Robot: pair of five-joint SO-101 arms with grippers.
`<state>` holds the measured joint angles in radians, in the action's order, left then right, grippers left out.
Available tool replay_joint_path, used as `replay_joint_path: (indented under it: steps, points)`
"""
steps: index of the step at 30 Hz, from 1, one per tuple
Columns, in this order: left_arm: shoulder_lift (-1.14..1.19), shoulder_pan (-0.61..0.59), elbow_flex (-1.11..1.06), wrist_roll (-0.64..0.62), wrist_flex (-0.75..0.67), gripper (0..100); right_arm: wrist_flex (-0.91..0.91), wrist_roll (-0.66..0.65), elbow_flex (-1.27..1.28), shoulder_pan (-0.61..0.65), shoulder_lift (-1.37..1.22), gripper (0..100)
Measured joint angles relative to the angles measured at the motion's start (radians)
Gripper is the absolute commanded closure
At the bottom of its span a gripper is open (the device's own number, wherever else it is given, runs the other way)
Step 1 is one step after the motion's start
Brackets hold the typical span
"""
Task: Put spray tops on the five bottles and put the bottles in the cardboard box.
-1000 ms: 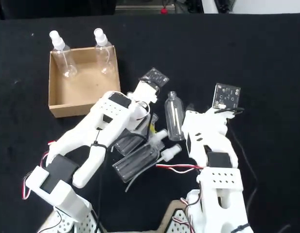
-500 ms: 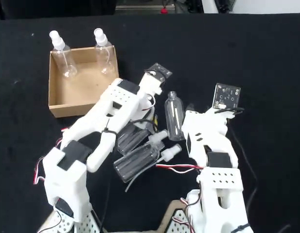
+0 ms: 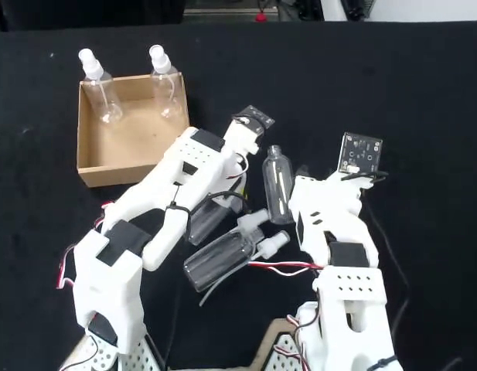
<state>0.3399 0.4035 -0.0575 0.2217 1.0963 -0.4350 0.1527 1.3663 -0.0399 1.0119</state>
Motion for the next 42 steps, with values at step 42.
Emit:
replay_joint_path:
  steps: [42]
  points:
    - [-0.997, -0.655, -0.763, 0.071, -0.021, 88, -0.066, 0.0, -0.061, 0.376, 0.0, 83.2]
